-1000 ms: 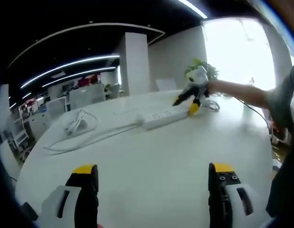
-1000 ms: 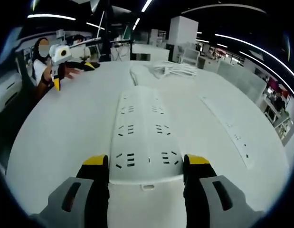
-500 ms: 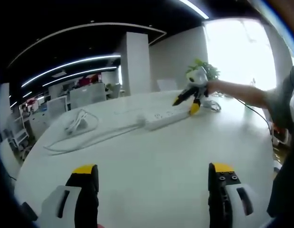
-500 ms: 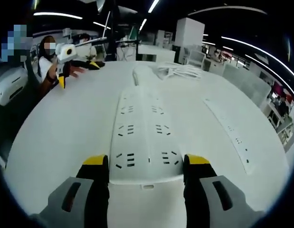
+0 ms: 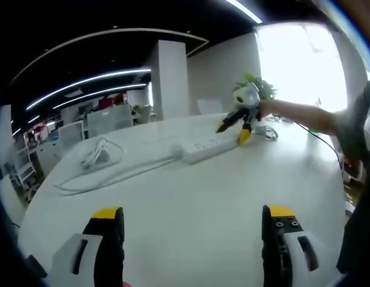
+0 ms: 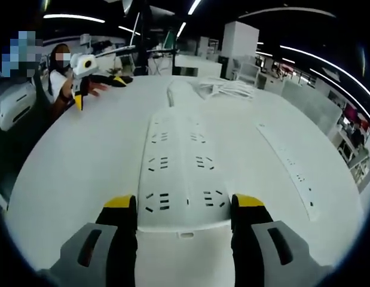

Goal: Straighten the power strip on the desk, plug the charger into it

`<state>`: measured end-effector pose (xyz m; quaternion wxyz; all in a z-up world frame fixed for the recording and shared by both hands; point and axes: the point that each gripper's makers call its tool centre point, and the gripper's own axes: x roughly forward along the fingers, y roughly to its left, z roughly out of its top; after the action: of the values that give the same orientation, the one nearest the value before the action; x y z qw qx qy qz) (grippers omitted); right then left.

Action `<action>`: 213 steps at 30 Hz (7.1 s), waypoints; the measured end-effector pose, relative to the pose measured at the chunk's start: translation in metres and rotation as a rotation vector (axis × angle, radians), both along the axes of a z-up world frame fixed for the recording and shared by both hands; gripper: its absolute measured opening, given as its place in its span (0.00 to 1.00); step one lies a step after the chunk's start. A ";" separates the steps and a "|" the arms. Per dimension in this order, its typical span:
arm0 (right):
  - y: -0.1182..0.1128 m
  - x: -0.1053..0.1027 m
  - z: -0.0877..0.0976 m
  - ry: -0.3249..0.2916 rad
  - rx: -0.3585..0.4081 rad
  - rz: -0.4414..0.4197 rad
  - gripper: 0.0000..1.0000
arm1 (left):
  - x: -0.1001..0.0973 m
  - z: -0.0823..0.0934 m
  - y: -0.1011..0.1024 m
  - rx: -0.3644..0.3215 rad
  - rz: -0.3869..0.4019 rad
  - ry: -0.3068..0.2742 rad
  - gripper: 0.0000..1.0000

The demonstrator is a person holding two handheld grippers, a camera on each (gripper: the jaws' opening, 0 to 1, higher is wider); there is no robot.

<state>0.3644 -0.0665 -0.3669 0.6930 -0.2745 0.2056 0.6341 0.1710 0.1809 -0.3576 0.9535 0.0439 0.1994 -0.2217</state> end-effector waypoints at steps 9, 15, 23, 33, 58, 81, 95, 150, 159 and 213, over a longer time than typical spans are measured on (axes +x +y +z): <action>0.000 0.000 0.000 -0.001 0.006 -0.001 0.63 | 0.000 0.002 0.001 -0.001 -0.002 -0.006 0.98; 0.000 0.001 0.000 -0.003 0.002 -0.001 0.63 | -0.001 0.000 0.002 -0.003 -0.002 -0.003 0.98; 0.007 -0.003 0.002 0.141 0.044 -0.122 0.98 | -0.003 0.000 0.005 -0.003 0.006 -0.001 0.99; -0.005 0.002 0.000 0.054 0.026 -0.155 1.00 | -0.004 0.000 0.002 -0.002 0.003 -0.001 0.99; -0.042 0.007 0.027 -0.034 0.160 -0.407 1.00 | -0.018 0.011 -0.012 0.000 -0.029 -0.024 0.99; -0.097 -0.012 0.051 -0.107 0.252 -0.606 1.00 | -0.024 0.015 -0.012 0.018 -0.033 -0.030 0.99; -0.142 -0.026 0.054 -0.100 0.337 -0.787 1.00 | -0.026 0.016 -0.016 0.013 -0.036 -0.034 0.99; -0.243 -0.059 0.026 -0.138 0.326 -1.056 0.94 | -0.032 0.017 -0.037 0.014 -0.099 -0.032 0.99; -0.237 -0.043 0.025 -0.143 0.317 -1.048 0.93 | -0.031 0.019 -0.034 0.004 -0.090 -0.037 0.99; -0.233 0.002 0.004 -0.135 0.244 -1.046 0.77 | -0.023 0.011 -0.023 0.004 -0.065 -0.024 0.99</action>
<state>0.3662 -0.2995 -0.3624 0.9547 -0.0935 0.1946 0.2049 0.1483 0.1584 -0.3466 0.9480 0.0550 0.1870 -0.2517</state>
